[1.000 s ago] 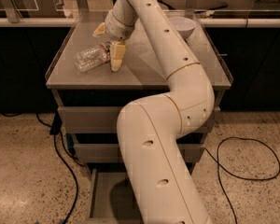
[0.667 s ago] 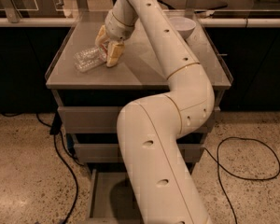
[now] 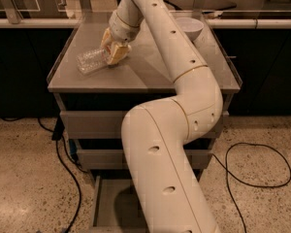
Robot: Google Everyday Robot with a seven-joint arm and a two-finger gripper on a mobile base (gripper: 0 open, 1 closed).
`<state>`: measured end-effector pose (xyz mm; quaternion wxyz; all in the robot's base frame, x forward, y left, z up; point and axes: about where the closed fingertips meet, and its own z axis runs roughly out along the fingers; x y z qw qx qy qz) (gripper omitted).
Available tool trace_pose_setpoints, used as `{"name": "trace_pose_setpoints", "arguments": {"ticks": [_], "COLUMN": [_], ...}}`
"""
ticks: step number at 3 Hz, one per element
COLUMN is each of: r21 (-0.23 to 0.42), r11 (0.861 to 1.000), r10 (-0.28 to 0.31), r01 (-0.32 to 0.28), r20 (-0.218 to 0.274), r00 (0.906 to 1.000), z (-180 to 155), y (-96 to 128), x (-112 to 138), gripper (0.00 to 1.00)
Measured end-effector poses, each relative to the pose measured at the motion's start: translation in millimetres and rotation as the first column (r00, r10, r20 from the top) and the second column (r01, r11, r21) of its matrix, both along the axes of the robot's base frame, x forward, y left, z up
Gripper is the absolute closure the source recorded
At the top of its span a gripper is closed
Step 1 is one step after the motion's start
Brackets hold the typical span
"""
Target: Place water bottle into bottom drawer
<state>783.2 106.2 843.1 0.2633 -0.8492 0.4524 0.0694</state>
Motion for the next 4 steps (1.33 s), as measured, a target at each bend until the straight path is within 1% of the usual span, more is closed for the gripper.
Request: {"name": "trace_pose_setpoints", "arguments": {"ticks": [1, 2, 3, 4], "r21": [0.000, 0.012, 0.015, -0.001], "r11": [1.000, 1.000, 1.000, 0.999], "r10": [0.000, -0.004, 0.019, 0.035], "r01": [0.000, 0.004, -0.019, -0.035], "r20": [0.000, 0.017, 0.037, 0.063], "r00": [1.0000, 0.9998, 0.9992, 0.9974], "z": [0.0, -0.6, 4.0, 19.4], "y": [0.0, 5.4, 8.6, 0.4], "x": [0.0, 5.6, 4.9, 0.1], "gripper": [1.00, 1.00, 1.00, 1.00]}}
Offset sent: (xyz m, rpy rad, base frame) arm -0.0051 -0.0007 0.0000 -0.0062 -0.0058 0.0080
